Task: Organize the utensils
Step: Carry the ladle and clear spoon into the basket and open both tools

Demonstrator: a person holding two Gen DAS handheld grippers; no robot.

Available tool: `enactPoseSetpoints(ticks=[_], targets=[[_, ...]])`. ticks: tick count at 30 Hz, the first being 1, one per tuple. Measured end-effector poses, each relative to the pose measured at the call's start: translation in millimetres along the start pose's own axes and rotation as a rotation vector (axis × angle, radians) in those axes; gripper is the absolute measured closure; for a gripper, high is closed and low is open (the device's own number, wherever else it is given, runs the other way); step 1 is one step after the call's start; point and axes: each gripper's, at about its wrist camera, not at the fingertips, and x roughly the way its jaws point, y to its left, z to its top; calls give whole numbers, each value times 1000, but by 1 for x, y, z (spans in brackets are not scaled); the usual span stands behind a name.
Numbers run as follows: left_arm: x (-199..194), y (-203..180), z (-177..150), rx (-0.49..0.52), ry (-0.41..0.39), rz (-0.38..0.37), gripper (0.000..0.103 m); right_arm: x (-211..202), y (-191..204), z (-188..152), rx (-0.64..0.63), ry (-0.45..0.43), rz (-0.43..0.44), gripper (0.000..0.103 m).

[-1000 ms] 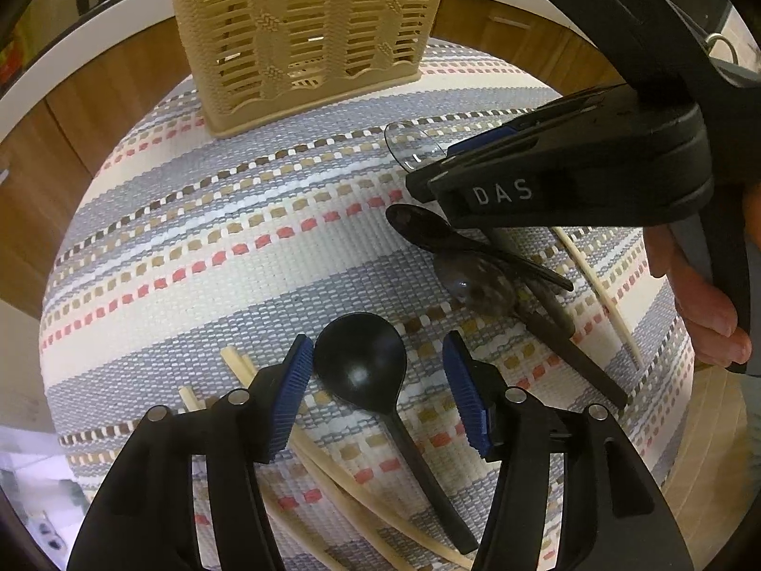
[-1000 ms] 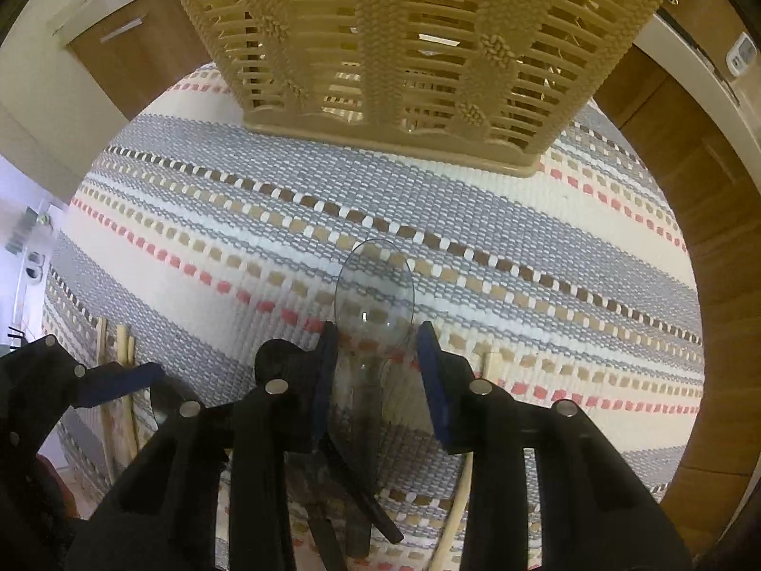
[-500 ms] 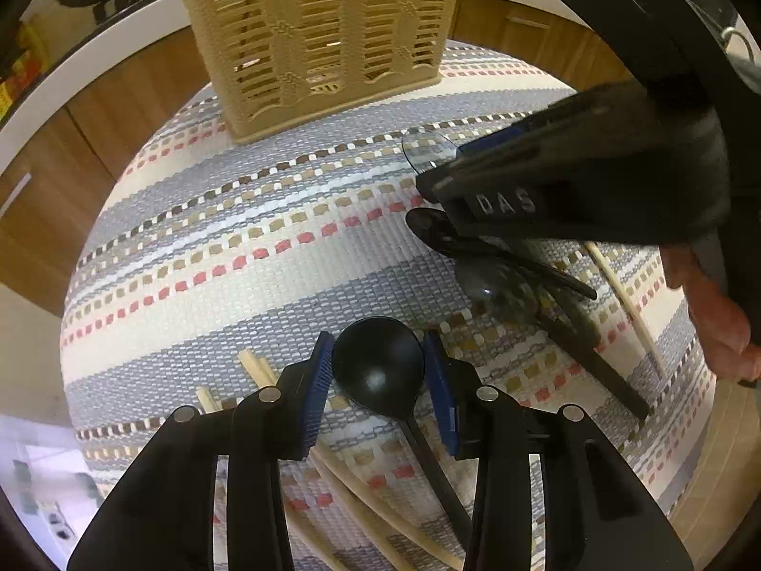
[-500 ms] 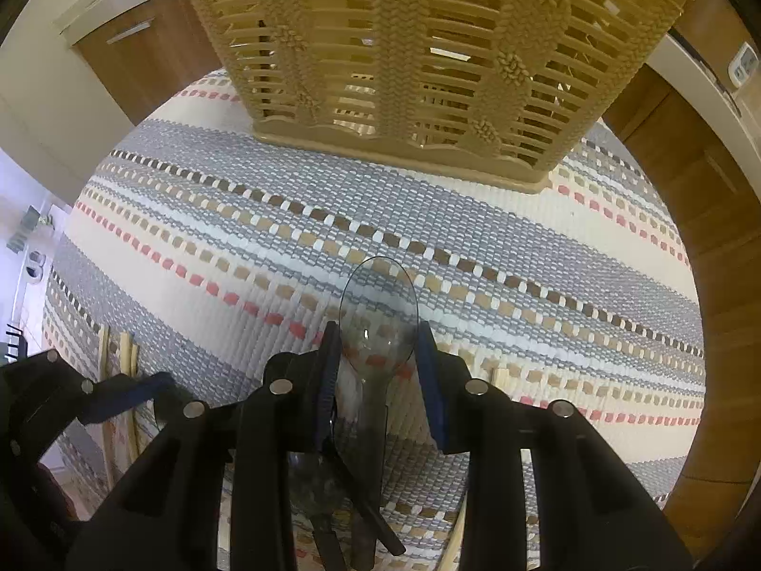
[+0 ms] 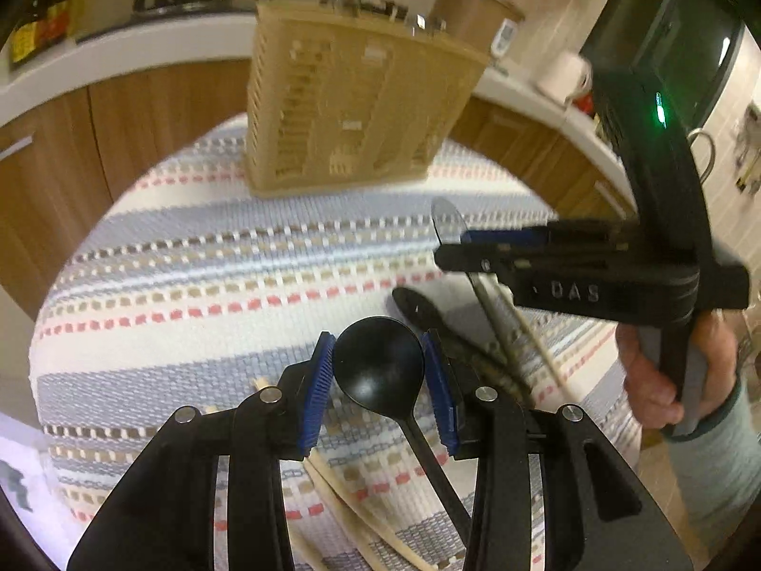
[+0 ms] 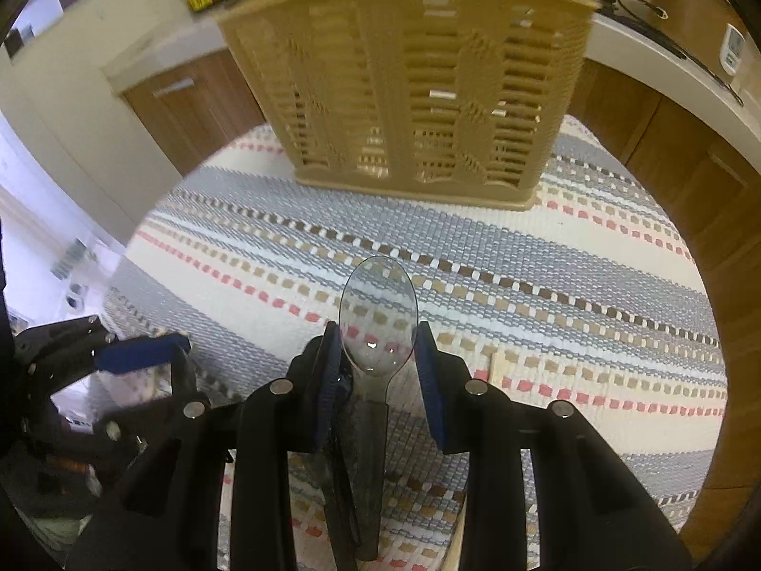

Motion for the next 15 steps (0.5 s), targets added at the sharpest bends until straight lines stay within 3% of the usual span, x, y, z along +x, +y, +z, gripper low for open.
enactPoseSetpoints(ticks=[6,15], targets=[[-29,-1,6,1,-100,5,67,-34,-13,-11,23,-114,46,74],[-67,-11,16,8,-284,42,67,-83,-2,-14,-8,-303,80,74]])
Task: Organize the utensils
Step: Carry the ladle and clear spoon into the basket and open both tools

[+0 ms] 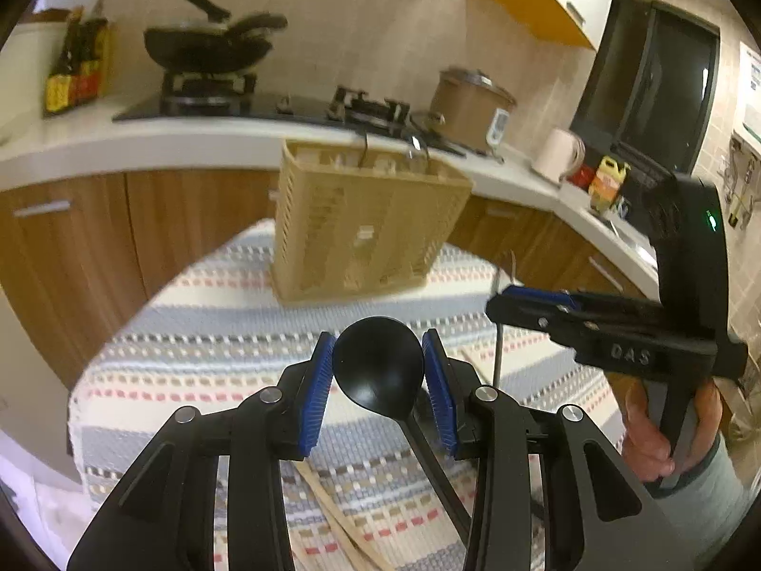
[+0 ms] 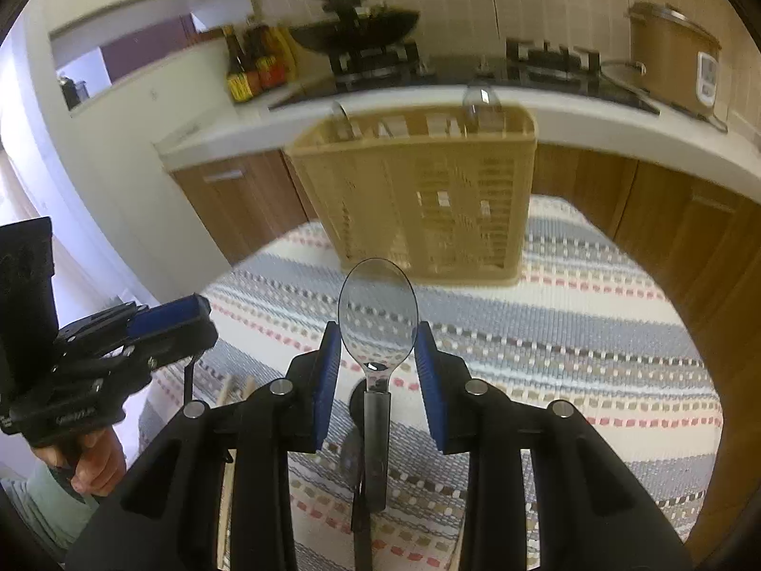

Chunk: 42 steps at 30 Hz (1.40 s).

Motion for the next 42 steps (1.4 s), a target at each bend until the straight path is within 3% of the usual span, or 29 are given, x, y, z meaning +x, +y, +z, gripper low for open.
enactPoseSetpoints(ticks=[7,15,29,35,42], targets=[[-18,3,18,-15,-107,37,67,-17,11,5,-5,-150,29,74],[-37,-3,63,29,-289,126,67,-47,10,34,15,-301,46,74],[-10,-32,143,180,-563,322,67,-53,-30,116,80,-508,-83,74],[21,-28,158,211,-587,382,67,-36,-39,146,65,-571,-181,74],[55,-8,158,167,-563,428,67,7,-50,145,41,-549,-274,74]])
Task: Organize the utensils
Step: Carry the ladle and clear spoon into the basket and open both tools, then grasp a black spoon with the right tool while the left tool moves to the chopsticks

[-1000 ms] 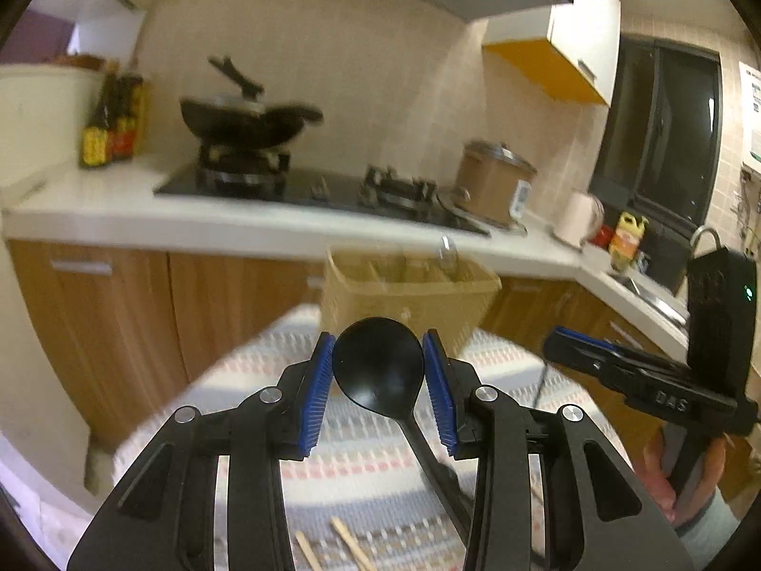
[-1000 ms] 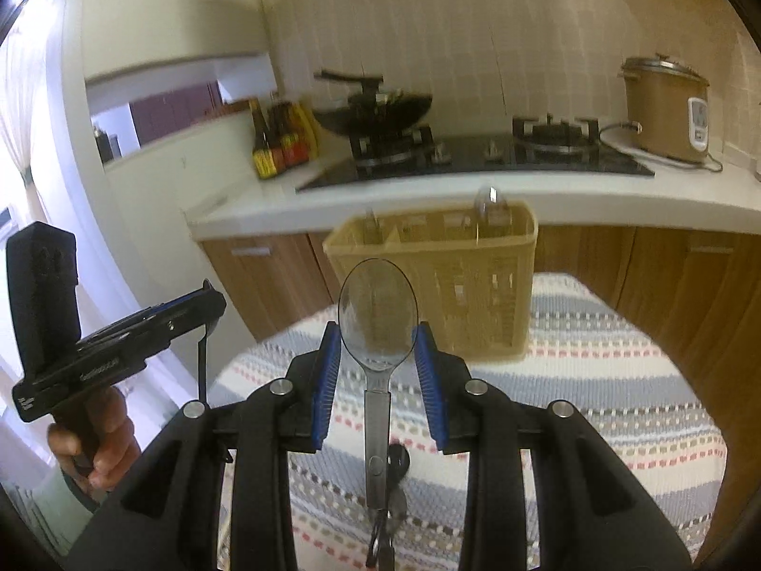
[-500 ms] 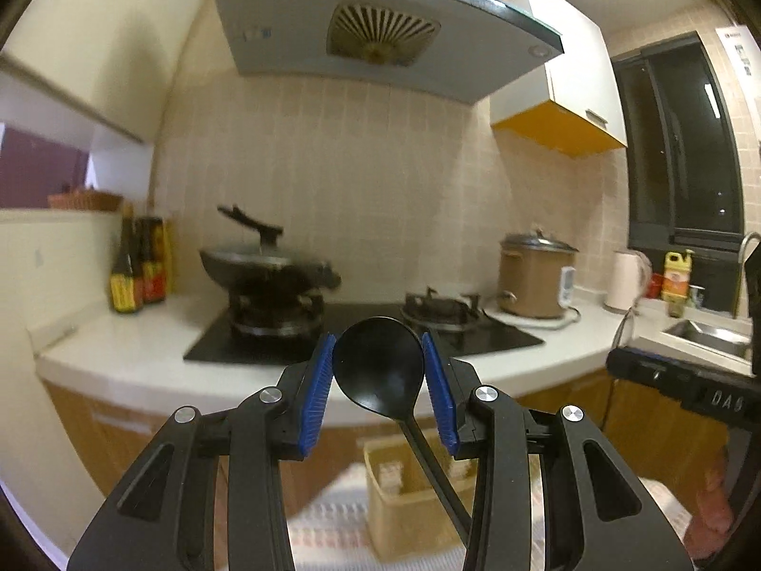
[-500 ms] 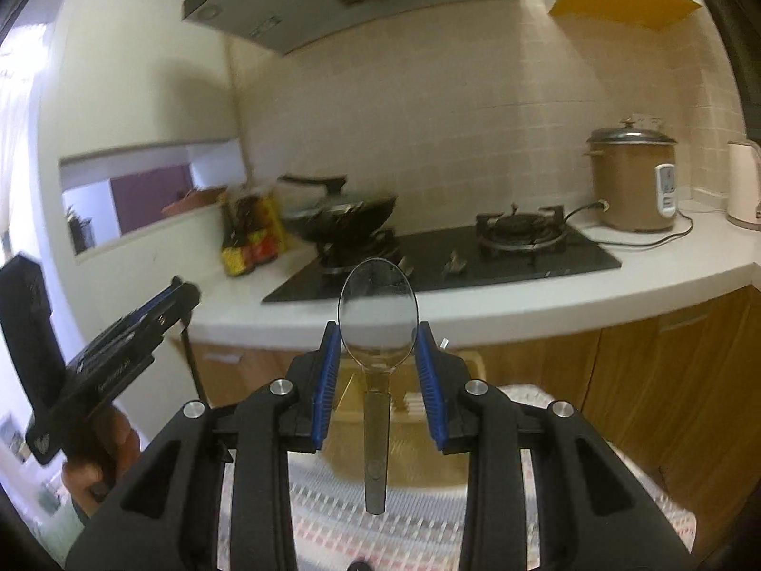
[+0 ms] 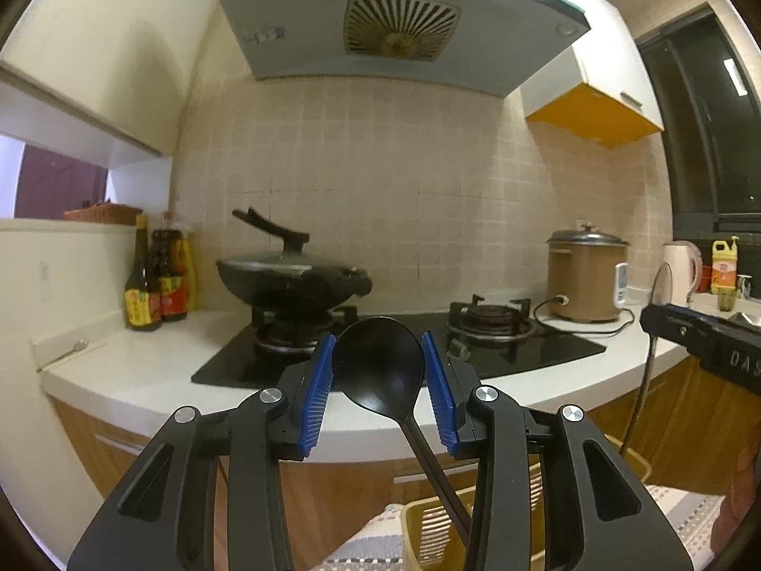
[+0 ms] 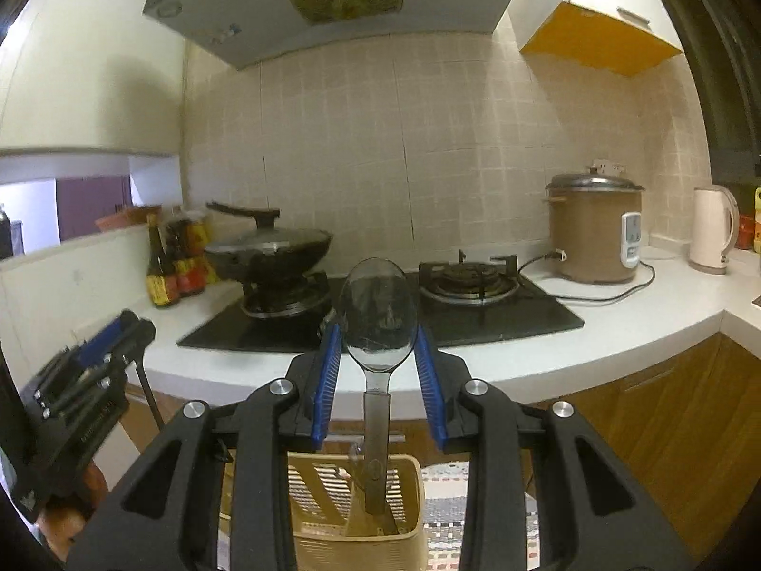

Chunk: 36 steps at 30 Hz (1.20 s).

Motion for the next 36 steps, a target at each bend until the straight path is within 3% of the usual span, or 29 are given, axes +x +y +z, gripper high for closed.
enactPoseSetpoints(ticks=[10,13,17,18,19,20,25,30,36], targets=[[9,-5,-24,37,33,28,67,13,0,-27,-18,48,-7,74],[9,-2,-26,23,77,-14,66,8,-1,-31,-3,68,7,73],[0,8,-25,-19,118,-71,52,0,-6,-32,39,113,47,73],[-2,9,-25,-24,127,-81,52,-3,-8,-32,48,123,57,68],[-6,13,-23,-38,145,-103,52,-7,-10,-33,65,135,72,56],[-9,15,-22,-50,157,-119,52,-12,-13,-33,81,139,77,53],[-33,35,-14,-132,239,-199,52,-33,-18,-31,126,174,96,52],[-56,44,-7,-149,291,-234,52,-56,-18,-24,162,201,119,52],[-84,54,-1,-164,372,-286,52,-84,3,-18,106,268,120,52]])
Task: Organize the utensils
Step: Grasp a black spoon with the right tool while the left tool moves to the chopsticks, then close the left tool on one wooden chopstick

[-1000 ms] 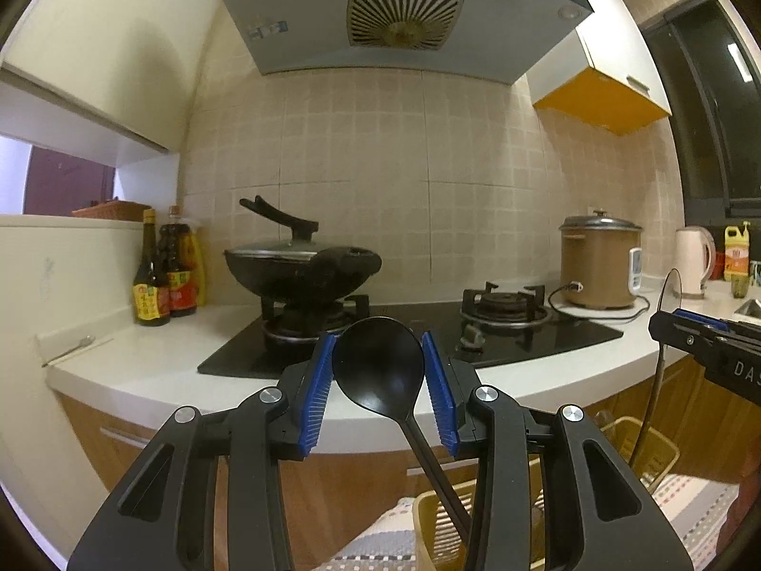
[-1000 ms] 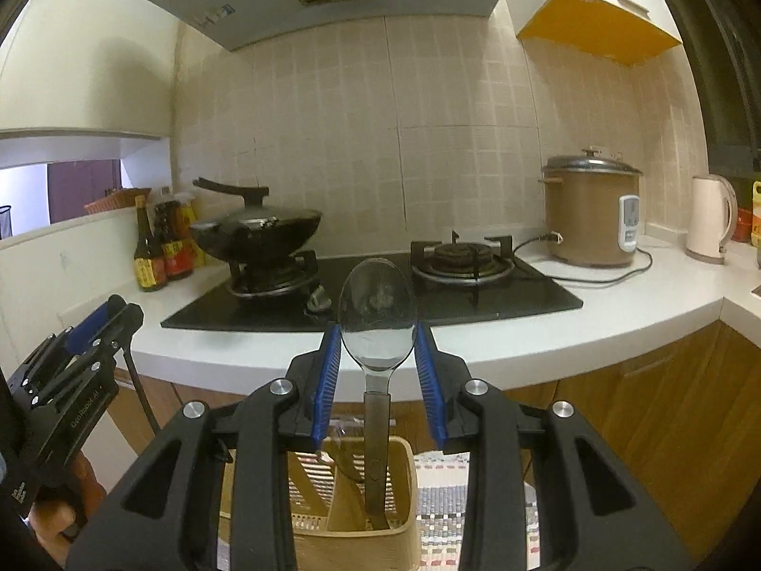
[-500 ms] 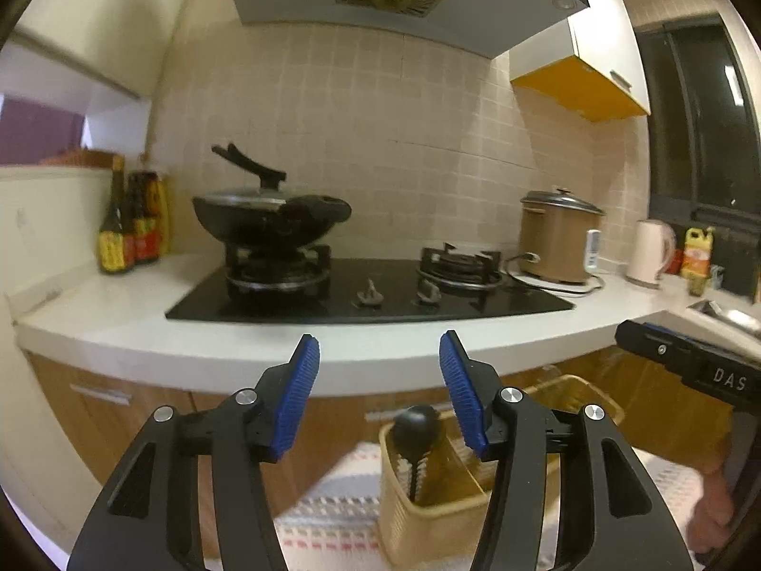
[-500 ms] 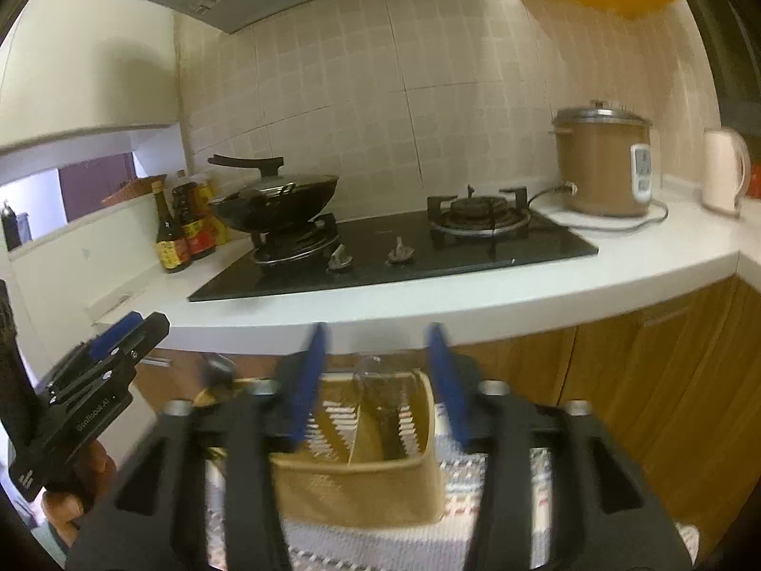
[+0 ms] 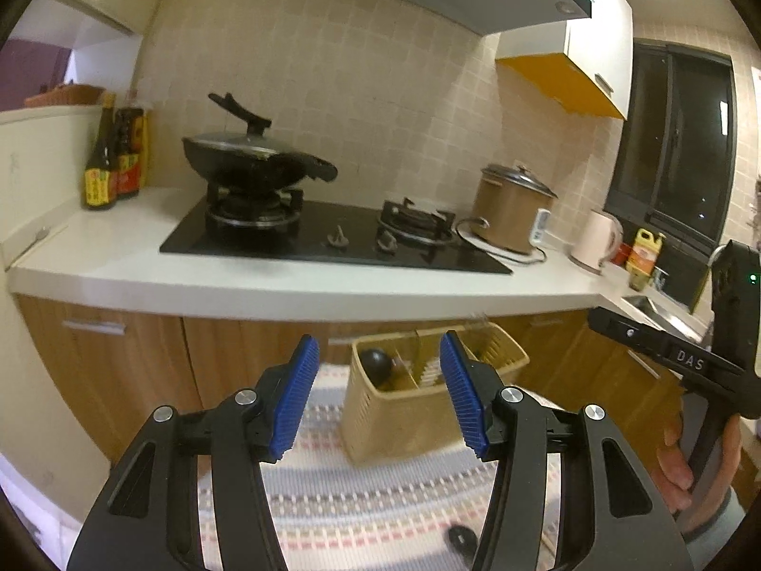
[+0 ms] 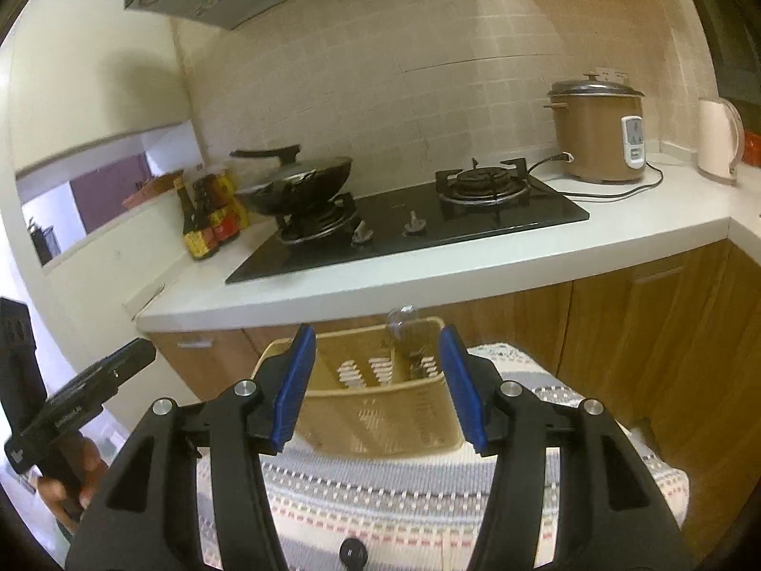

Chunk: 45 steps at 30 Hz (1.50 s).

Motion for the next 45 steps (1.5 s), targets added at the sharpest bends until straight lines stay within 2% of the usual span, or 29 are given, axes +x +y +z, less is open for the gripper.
enactPoseSetpoints(ticks=[5,7,10,15,17,19,21,23,24,33,43,45], targets=[[-13,6,-13,-17,110,-2,52,-3,19,-13,-51,112,2,52],[-13,10,-22,-24,168,2,52,2,26,-25,-74,197,1,52],[-7,20,-50,-42,308,0,52,15,34,-47,-105,324,2,52],[11,36,-101,-60,489,13,53,44,37,-93,-145,523,-3,53],[19,42,-124,-79,552,7,53,58,33,-111,-130,598,-5,55],[29,46,-145,-89,613,2,53,73,30,-128,-112,671,2,62],[36,46,-162,-84,653,15,56,87,28,-143,-97,734,5,66],[43,44,-176,-74,692,23,67,97,27,-151,-87,772,5,66],[46,43,-180,-73,708,23,68,102,28,-156,-79,796,15,66],[45,38,-188,-4,709,52,68,137,38,-165,-83,840,-31,66],[49,22,-192,116,715,129,68,153,69,-175,-221,839,-112,66],[51,19,-192,135,719,145,68,155,75,-179,-253,837,-135,70]])
